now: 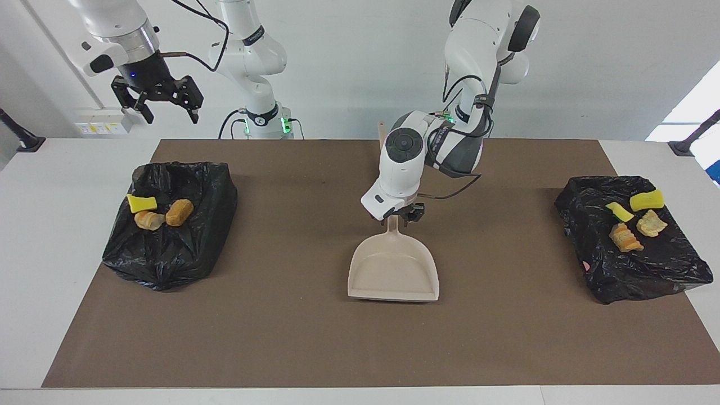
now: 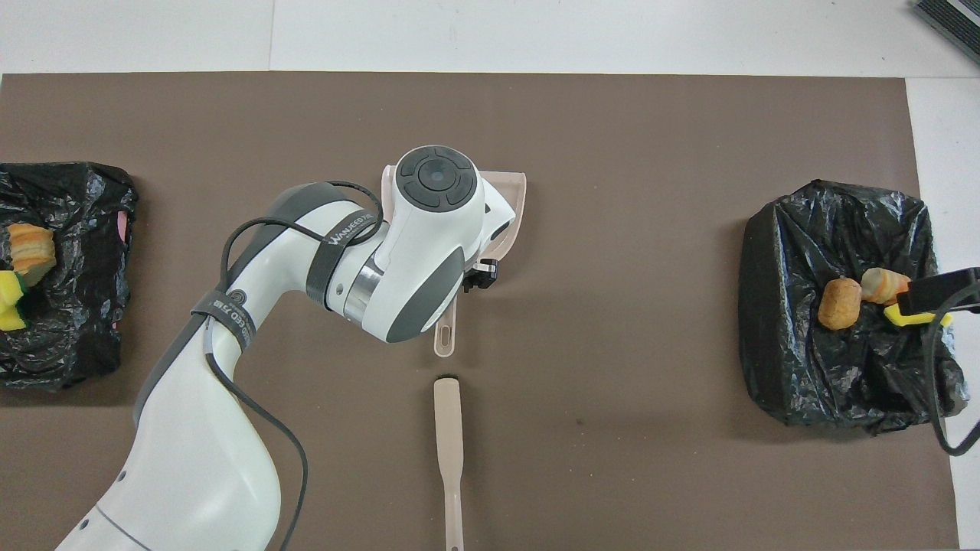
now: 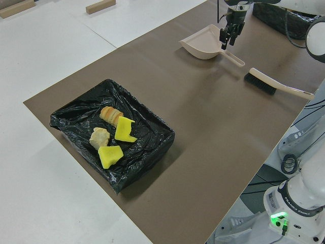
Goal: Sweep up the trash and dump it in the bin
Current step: 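Lower the dustpan onto the table, open the left gripper and withdraw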
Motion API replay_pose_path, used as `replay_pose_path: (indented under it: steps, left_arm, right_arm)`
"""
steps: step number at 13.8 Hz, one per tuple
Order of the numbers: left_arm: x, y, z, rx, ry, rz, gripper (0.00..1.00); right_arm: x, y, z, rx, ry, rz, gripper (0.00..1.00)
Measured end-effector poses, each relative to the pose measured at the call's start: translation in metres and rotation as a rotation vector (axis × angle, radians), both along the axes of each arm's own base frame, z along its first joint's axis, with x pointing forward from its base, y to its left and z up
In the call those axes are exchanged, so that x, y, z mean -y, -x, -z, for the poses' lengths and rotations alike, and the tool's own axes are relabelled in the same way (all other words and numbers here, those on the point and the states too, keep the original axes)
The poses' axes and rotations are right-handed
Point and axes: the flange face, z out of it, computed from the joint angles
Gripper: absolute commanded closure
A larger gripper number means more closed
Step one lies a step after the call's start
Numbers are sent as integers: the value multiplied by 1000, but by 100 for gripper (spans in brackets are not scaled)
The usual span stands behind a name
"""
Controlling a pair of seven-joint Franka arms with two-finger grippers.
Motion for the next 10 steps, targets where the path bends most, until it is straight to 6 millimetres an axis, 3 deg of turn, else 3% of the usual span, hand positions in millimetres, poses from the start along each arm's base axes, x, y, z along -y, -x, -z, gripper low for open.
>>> replay_pose_path:
  steps: [4, 6, 10]
  left_arm:
    - [-5, -6, -3, 14, 3, -10, 0]
    - [-15, -16, -18, 47, 13, -30, 0]
    - [-83, -43, -70, 106, 35, -16, 0]
  right_arm:
    - [0, 0, 0, 0, 0, 0, 0]
    - [0, 0, 0, 0, 0, 0, 0]
    - [0, 0, -1, 1, 0, 0, 0]
